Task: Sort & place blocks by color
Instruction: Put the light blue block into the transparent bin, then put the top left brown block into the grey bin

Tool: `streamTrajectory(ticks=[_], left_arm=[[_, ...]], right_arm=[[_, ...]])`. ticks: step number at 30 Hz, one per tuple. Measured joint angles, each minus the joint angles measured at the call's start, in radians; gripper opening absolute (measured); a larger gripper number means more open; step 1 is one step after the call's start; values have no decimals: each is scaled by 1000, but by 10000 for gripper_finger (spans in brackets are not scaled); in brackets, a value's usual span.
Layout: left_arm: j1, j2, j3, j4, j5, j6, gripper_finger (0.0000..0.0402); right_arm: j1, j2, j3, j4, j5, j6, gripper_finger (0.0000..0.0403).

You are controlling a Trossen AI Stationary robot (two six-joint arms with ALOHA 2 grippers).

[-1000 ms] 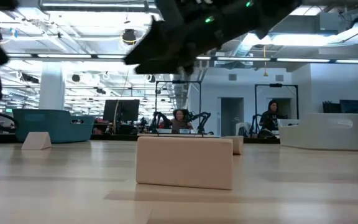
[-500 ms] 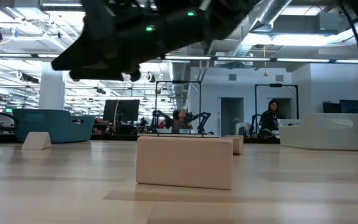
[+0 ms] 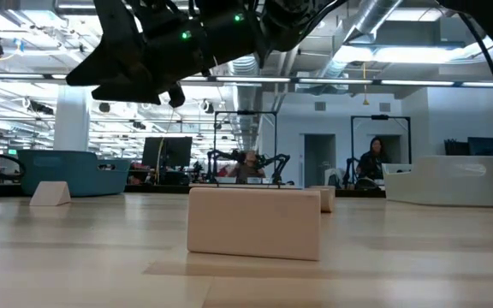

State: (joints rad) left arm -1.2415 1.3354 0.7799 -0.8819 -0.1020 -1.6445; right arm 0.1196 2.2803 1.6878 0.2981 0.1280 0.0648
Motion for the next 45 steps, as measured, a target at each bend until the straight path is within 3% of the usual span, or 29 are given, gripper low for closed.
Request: streamTrajectory(ticks=[10,14,17,23,32,39,45], left_arm=[[0,-27,58,-106,-148,-7,178],[0,-39,111,-265,-350,-47,202],[13,-40,120,-374,-549,-127,204],[92,-39,120,-475,-600,-157,188],[226,-40,119,-561,-847,-144,174],[317,-40,119,-560,-884,-91,174],[343,-40,119,-559,-875,-73,174]], right_arm=[[-31,0,0,24,-2,40,244],[-31,36,2,31,-2,35,244],[-31,76,12,48,8,36,244],[-62,113,29,91,-3,57,244],[-94,277,223,50,-107,-89,246],[-83,412,439,-64,-107,-132,232],[-98,475,539,-195,-100,-122,230]])
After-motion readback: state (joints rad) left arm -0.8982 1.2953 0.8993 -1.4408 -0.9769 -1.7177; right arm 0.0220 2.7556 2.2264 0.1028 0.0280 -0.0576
